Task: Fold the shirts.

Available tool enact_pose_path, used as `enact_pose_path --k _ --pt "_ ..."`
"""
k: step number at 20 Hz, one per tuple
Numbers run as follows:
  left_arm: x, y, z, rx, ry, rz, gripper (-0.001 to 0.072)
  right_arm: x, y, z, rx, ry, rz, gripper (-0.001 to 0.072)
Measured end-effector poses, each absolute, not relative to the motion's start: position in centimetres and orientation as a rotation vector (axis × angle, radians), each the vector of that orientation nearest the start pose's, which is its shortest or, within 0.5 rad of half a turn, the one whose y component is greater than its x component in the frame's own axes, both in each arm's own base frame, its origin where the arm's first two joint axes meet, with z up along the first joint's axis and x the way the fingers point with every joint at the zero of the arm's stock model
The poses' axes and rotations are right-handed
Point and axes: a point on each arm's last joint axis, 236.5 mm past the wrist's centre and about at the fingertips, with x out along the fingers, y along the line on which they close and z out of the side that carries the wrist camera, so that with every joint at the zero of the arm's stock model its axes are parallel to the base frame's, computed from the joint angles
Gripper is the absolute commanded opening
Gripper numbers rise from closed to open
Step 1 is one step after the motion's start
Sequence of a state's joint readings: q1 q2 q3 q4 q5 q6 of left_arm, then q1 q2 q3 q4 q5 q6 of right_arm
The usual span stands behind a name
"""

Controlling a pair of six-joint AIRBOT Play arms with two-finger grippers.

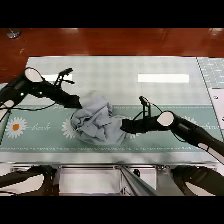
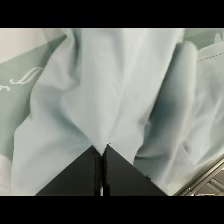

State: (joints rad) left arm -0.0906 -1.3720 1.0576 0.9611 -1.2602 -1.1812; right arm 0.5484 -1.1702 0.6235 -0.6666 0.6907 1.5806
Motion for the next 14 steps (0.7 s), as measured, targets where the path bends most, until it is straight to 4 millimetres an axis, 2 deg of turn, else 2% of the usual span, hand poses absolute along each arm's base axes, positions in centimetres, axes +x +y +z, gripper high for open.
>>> enact_pose_path --k 2,4,6,8,10,11,13,14 --pt "33.8 -15.0 0.8 -0.253 1.331 -0.645 0.0022 26.2 28.8 -1.8 0.573 1.292 0.576 0.0027" --pt "36.0 -13.7 6.2 -0.291 1.141 -0.609 0.0022 29.3 28.1 3.6 0.503 1.162 0.618 0.0027" --pt "37.8 -12.0 13.6 -0.318 0.900 -0.566 0.0022 32.3 26.3 10.8 0.410 0.991 0.637 0.0027" --pt "38.1 -9.5 21.7 -0.301 0.661 -0.505 0.0022 33.6 24.1 18.4 0.315 0.823 0.640 0.0027" --pt "36.3 -7.2 29.4 -0.263 0.455 -0.438 0.0022 32.8 21.7 26.5 0.232 0.654 0.635 0.0027" --pt "35.0 -6.6 32.6 -0.249 0.371 -0.414 0.0022 31.8 20.7 29.7 0.204 0.589 0.634 0.0027" --pt "31.5 -6.3 37.3 -0.201 0.243 -0.385 0.0022 28.6 18.8 34.9 0.162 0.480 0.637 0.0027" --pt "29.6 -6.7 38.9 -0.180 0.203 -0.386 0.0022 26.8 18.0 36.6 0.145 0.443 0.640 0.0027"
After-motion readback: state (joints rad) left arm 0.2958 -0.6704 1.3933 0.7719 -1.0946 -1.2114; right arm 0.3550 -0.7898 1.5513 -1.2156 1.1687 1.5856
